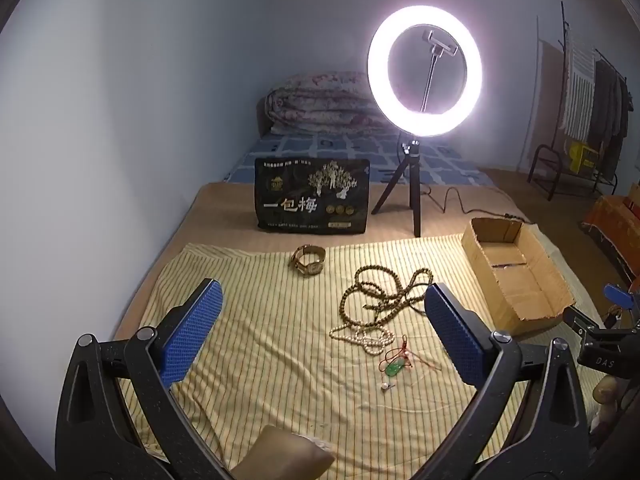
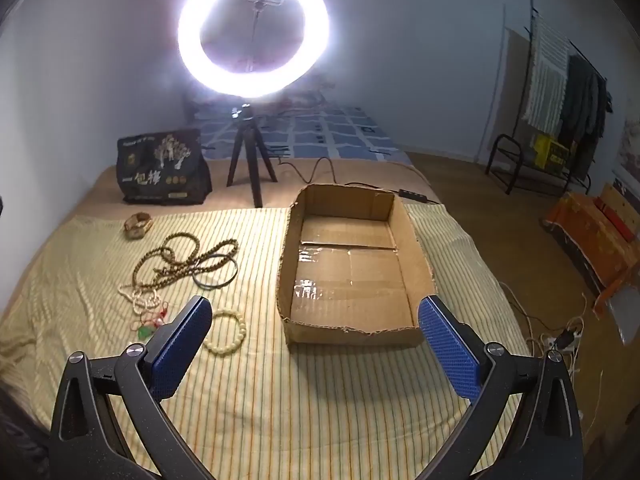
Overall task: Organize jewelry
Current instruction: 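Move both grippers toward the jewelry on the striped cloth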
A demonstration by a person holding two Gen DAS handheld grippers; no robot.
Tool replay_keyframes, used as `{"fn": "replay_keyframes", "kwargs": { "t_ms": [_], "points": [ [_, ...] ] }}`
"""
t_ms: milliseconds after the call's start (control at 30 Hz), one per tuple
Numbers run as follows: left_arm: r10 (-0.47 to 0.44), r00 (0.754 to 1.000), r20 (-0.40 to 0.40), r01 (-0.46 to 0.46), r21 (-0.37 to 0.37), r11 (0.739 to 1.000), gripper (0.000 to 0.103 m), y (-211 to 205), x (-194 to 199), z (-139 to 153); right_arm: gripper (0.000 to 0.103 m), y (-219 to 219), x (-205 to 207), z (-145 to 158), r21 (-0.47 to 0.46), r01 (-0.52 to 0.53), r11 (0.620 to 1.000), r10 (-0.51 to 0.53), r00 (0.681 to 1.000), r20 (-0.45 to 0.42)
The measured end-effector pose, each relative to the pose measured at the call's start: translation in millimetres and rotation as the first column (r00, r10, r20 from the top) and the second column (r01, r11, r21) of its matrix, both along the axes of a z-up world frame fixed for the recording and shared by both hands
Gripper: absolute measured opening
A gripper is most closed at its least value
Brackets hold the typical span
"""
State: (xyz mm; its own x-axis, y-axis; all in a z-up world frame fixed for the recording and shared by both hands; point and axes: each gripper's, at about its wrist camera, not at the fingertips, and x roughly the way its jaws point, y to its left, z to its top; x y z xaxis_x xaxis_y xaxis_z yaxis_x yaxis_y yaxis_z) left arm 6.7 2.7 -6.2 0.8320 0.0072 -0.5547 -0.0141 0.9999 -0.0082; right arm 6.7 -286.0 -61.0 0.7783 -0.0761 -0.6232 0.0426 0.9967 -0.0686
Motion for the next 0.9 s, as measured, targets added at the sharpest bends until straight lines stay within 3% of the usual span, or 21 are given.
{"fn": "replay_keyframes", "kwargs": {
  "t_ms": [367, 433, 533, 600, 700, 733, 800, 900],
  "points": [
    [-0.039, 0.985, -0.167, 0.033, -0.038, 0.999, 0.103, 1, 28, -36, 0.103, 5, 22, -38, 0.12, -0.146, 0.982, 0.165, 0.972, -0.169],
    [-0.042, 0.979, -0.2, 0.034, -0.047, 0.998, 0.103, 2, 34, -45, 0.102, 9, 19, -43, 0.045, -0.16, 0.986, 0.166, 0.963, -0.212],
    [-0.07, 0.969, -0.237, 0.06, -0.048, 0.997, 0.101, 0, 38, -57, 0.102, 14, 25, -53, 0.004, -0.181, 0.983, 0.175, 0.948, -0.266],
    [-0.091, 0.96, -0.265, 0.083, -0.04, 0.996, 0.091, -5, 40, -67, 0.099, 21, 29, -61, -0.007, -0.194, 0.981, 0.186, 0.948, -0.26],
    [-0.144, 0.936, -0.32, 0.133, -0.055, 0.99, 0.086, -14, 46, -83, 0.087, 30, 32, -68, 0.04, -0.22, 0.975, 0.222, 0.932, -0.288],
    [-0.162, 0.927, -0.338, 0.148, -0.068, 0.987, 0.08, -16, 47, -86, 0.085, 32, 33, -71, 0.052, -0.224, 0.973, 0.23, 0.927, -0.298],
    [-0.208, 0.901, -0.38, 0.187, -0.091, 0.978, 0.069, -22, 52, -94, 0.076, 36, 35, -77, 0.089, -0.23, 0.969, 0.247, 0.914, -0.321],
    [-0.278, 0.863, -0.423, 0.237, -0.148, 0.96, 0.064, -32, 61, -105, 0.069, 38, 41, -85, 0.106, -0.233, 0.967, 0.256, 0.904, -0.344]
  ]
}}
